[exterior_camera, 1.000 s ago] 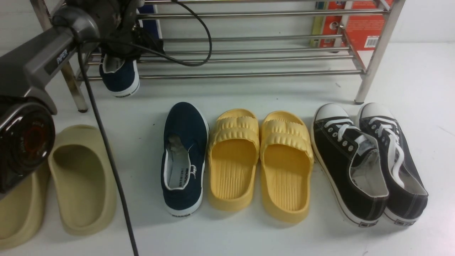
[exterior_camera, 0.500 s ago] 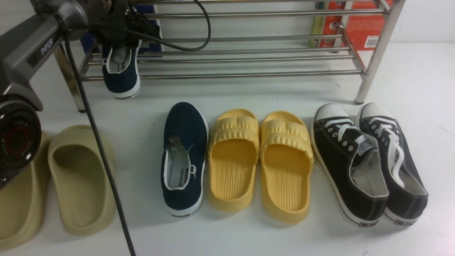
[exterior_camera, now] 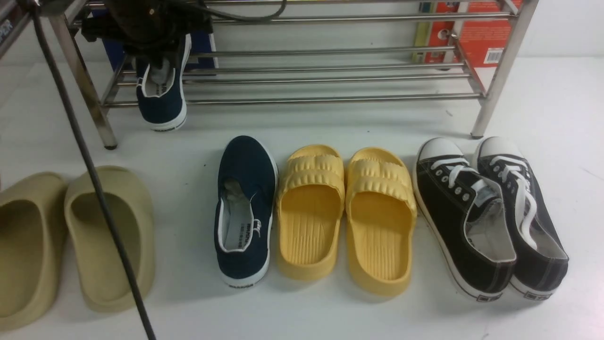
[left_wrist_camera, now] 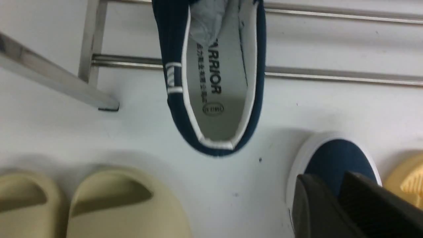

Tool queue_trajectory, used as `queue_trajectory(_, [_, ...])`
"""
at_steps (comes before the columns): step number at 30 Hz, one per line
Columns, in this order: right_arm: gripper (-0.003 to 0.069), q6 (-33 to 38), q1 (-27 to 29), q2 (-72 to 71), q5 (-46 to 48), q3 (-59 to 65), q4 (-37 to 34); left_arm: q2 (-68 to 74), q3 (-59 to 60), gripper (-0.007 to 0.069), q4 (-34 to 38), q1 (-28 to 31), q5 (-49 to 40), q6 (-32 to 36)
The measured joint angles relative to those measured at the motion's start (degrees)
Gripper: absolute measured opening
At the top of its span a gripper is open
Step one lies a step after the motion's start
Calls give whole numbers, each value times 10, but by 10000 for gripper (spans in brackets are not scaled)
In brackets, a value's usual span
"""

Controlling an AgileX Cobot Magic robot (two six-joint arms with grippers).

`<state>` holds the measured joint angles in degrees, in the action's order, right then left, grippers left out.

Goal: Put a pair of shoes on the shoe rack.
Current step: Use the left arm to put a shoe into the shoe rack

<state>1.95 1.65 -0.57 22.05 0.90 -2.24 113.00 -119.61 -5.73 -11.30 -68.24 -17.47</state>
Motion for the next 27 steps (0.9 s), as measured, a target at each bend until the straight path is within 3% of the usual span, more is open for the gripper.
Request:
queue_trajectory(4, [239,0,0,0,0,0,0,-65,50,-13,0,-19,-13,1])
queue_trajectory(7, [239,0,0,0,0,0,0,-119,109,-13,-1,-31,-3,-9])
queue_trajectory(15, [239,0,0,0,0,0,0,-289,438,-13,-20,-33,134,-55])
queue_trajectory(16, [239,0,0,0,0,0,0,-290,445,-13,-20,-33,134,-55])
queue_trajectory(21, [239,0,0,0,0,0,0,-249,550,-13,-32,-33,305,-66])
queue_trajectory(27, [239,0,0,0,0,0,0,-185,552,-13,-85,-33,360,-88])
